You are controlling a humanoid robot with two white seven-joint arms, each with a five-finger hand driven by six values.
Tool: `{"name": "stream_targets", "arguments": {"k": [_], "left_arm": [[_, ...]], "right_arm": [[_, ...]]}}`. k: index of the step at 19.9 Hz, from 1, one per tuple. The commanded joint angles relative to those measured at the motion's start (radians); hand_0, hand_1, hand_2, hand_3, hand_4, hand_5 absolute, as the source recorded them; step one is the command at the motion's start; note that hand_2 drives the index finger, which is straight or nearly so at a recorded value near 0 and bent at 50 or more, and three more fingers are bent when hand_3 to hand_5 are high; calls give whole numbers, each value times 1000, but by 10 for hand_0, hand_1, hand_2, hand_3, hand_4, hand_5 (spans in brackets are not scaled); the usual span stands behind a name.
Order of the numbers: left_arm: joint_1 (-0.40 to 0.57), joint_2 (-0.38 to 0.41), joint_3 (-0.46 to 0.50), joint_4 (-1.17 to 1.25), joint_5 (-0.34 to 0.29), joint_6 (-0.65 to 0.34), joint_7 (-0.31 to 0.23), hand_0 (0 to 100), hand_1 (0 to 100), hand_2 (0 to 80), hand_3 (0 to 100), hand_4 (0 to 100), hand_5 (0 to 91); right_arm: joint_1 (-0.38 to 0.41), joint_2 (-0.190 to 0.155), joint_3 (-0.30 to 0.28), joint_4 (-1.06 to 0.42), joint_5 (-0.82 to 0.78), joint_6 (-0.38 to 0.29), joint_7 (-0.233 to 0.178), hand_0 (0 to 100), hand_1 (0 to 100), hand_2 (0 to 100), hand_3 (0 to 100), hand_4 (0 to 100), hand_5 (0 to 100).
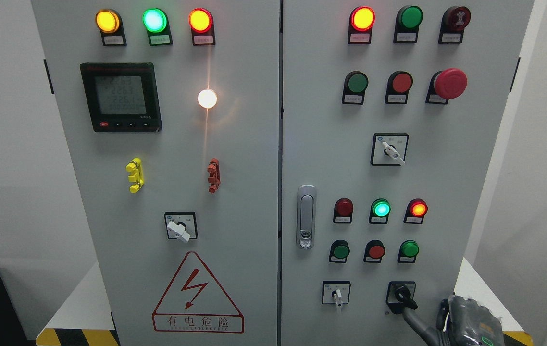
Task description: Flip black knob to close circuit
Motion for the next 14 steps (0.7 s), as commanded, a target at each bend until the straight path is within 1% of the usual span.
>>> {"name": "stream_targets", "arguments": {"k": [1, 7, 14], "left_arm": [[0, 0, 0, 0, 0, 0, 1, 120, 556, 0, 0, 0, 0], [0, 0, 0, 0, 0, 0, 1, 120, 556, 0, 0, 0, 0], [0, 0, 0, 0, 0, 0, 1, 120, 556, 0, 0, 0, 0]], "right_arm": [[5, 5, 3, -16, -4, -7, -20, 0, 88, 823, 960, 813, 726], [15, 8, 28, -14, -4, -15, -20, 0, 90, 824, 960, 814, 726], [38, 9, 84, -8, -1, -15, -21, 0, 98, 824, 960, 813, 727]]}}
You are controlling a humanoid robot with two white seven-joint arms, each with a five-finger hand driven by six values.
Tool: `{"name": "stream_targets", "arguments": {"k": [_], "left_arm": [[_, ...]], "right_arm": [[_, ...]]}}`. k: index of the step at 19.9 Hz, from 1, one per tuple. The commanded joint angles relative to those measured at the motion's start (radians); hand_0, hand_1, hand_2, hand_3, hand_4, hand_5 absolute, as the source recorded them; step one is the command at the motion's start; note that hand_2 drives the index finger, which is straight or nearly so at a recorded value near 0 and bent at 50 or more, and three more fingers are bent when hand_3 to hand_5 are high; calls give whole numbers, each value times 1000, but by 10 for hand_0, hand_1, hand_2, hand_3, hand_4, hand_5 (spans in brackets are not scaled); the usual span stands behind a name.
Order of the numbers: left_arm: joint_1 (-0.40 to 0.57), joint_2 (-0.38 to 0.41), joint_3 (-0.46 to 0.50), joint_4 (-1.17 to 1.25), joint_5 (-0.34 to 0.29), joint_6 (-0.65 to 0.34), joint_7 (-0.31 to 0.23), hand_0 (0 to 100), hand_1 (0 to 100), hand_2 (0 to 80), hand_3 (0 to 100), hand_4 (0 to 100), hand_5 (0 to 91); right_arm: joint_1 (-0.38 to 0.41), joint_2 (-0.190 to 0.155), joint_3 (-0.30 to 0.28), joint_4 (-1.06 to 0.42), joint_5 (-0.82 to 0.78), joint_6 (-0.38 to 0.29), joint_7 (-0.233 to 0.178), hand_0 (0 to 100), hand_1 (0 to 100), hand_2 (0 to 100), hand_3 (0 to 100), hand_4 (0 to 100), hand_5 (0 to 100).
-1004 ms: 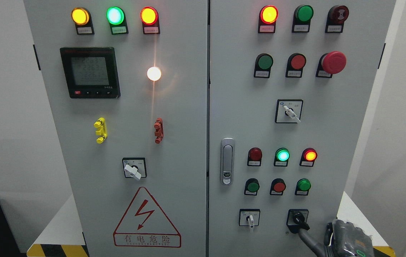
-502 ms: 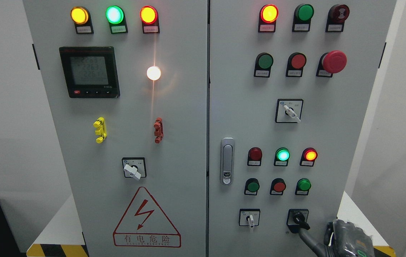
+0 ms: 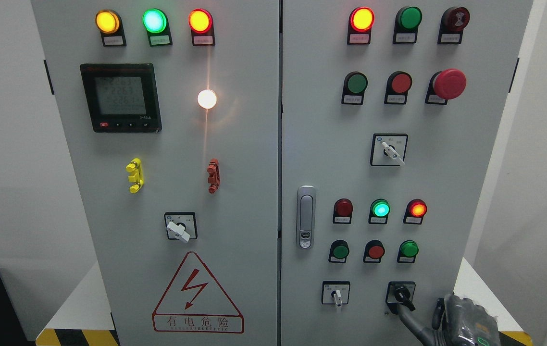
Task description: Flip black knob to close circuit
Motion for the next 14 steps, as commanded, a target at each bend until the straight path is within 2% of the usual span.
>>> {"name": "stream_targets", "arguments": {"k": [1, 6, 14], "left_arm": [[0, 0, 0, 0, 0, 0, 1, 120, 556, 0, 0, 0, 0], [0, 0, 0, 0, 0, 0, 1, 120, 556, 0, 0, 0, 0], [0, 0, 0, 0, 0, 0, 1, 120, 556, 0, 0, 0, 0]], "right_arm": [[19, 4, 63, 2, 2, -1, 5, 0, 99, 824, 960, 814, 727], [28, 7, 98, -4, 3, -1, -12, 0, 101, 824, 960, 815, 727], [66, 13, 109, -77, 0, 3, -13, 0, 103, 820, 960, 814, 728]]}}
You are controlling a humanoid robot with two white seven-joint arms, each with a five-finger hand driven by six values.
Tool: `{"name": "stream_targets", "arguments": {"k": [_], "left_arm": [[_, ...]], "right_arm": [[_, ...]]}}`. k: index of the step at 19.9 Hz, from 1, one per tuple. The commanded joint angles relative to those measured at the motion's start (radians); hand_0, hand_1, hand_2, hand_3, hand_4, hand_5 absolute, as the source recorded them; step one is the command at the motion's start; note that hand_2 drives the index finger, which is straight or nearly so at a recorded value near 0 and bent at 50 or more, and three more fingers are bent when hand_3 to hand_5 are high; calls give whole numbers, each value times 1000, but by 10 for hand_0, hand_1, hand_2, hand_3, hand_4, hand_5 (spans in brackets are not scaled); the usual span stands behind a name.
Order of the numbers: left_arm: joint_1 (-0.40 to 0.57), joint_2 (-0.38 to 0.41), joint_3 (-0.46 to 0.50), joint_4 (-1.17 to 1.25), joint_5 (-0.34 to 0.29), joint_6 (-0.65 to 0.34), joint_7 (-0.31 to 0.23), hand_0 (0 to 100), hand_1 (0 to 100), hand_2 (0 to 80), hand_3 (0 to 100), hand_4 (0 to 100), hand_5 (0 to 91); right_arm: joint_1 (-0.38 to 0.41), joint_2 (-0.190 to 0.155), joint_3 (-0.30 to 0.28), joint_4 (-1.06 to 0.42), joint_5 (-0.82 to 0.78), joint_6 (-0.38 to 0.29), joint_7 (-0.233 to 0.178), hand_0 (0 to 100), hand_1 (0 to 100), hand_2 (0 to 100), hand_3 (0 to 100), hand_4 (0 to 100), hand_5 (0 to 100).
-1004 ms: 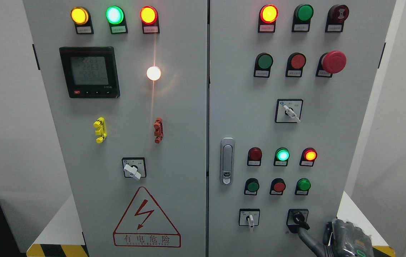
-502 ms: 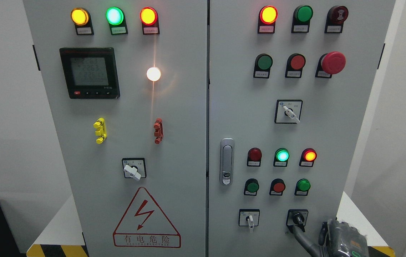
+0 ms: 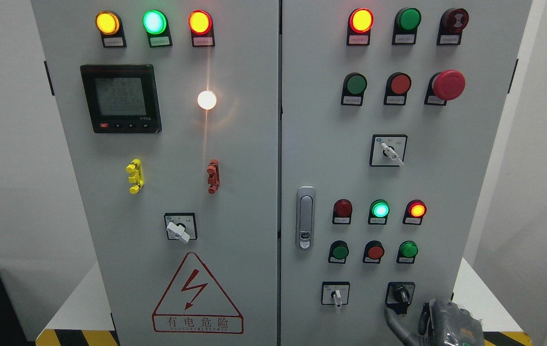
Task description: Flip black knob to close circuit
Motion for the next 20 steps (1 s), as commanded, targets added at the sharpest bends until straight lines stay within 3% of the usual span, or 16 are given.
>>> {"name": "stream_targets", "arguments": {"k": [1, 10, 15, 20], "left_arm": [[0, 0, 0, 0, 0, 0, 1, 120, 556, 0, 0, 0, 0], [0, 0, 0, 0, 0, 0, 1, 120, 556, 0, 0, 0, 0], [0, 0, 0, 0, 0, 0, 1, 120, 556, 0, 0, 0, 0], [0, 0, 0, 0, 0, 0, 1, 120, 556, 0, 0, 0, 0]], "right_arm": [[29, 8, 45, -64, -1, 1, 0, 0, 103, 821, 960, 814, 728], [116, 6, 48, -165, -128, 10, -12, 0, 111, 801, 951, 810, 725], [165, 5, 45, -199, -295, 8, -72, 0, 124, 711, 895, 753, 655], [225, 3, 43, -262, -565, 31, -95, 0, 137, 583, 851, 732, 611]]}}
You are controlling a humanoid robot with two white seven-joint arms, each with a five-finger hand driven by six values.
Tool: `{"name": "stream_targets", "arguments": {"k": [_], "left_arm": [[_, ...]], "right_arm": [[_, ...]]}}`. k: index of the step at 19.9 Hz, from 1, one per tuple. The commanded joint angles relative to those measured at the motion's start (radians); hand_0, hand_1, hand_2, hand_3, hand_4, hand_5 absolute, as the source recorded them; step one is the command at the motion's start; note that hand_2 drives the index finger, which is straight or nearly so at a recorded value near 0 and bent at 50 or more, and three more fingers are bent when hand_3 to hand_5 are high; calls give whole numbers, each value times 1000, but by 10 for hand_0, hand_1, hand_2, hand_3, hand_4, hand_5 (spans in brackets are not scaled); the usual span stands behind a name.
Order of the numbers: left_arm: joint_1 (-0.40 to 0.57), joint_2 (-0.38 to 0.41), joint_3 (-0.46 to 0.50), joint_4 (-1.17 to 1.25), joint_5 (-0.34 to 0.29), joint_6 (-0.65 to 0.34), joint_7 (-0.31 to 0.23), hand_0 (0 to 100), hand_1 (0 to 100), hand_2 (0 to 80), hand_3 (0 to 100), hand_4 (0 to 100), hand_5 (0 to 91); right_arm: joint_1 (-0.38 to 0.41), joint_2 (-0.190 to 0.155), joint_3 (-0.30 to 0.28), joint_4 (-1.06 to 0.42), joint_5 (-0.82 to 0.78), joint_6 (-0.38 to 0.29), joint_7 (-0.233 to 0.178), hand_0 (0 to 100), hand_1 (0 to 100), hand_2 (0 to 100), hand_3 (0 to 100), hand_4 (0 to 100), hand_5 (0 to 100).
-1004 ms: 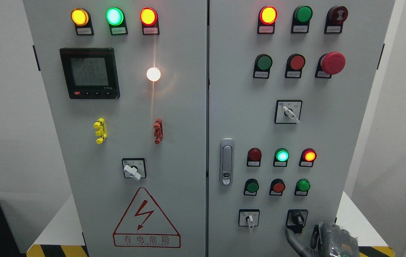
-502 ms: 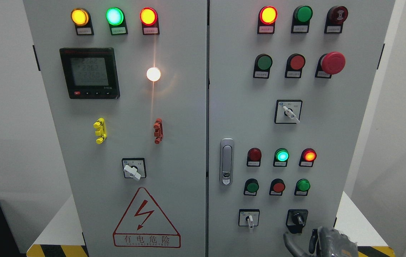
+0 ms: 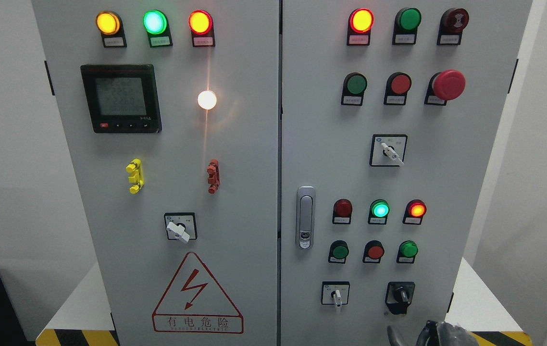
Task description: Flip black knob to close circuit
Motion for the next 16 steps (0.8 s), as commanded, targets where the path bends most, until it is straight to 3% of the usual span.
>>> {"name": "stream_targets", "arguments": {"k": [1, 3, 8, 10, 12, 13, 15, 16], "left_arm": [[0, 0, 0, 0, 0, 0, 1, 120, 556, 0, 0, 0, 0], [0, 0, 0, 0, 0, 0, 1, 120, 556, 0, 0, 0, 0], [0, 0, 0, 0, 0, 0, 1, 120, 556, 0, 0, 0, 0], [0, 0, 0, 0, 0, 0, 1, 120, 556, 0, 0, 0, 0], [0, 0, 0, 0, 0, 0, 1, 120, 556, 0, 0, 0, 0], [0, 0, 0, 0, 0, 0, 1, 120, 556, 0, 0, 0, 0], [0, 0, 0, 0, 0, 0, 1, 120, 556, 0, 0, 0, 0], [0, 0, 0, 0, 0, 0, 1, 120, 556, 0, 0, 0, 0]], "right_arm": [[66, -3, 37, -118, -304, 10, -44, 0, 137, 560, 832, 725, 598], [98, -3, 43, -137, -413, 2, -93, 0, 139, 485, 777, 698, 547], [189, -6, 62, -194, -718, -47, -167, 0, 129, 234, 605, 553, 431], [230, -8, 62, -198, -823, -108, -179, 0, 120, 186, 520, 483, 356], [278, -9, 74, -192, -857, -203, -178, 0, 118, 127, 375, 365, 276], [293, -11, 88, -185, -866, -252, -176, 0, 114, 117, 354, 346, 261], [307, -14, 98, -155, -904, -332, -170, 0, 92, 34, 202, 188, 86], [310, -14, 100, -142, -920, -364, -169, 0, 87, 20, 178, 160, 44]]}}
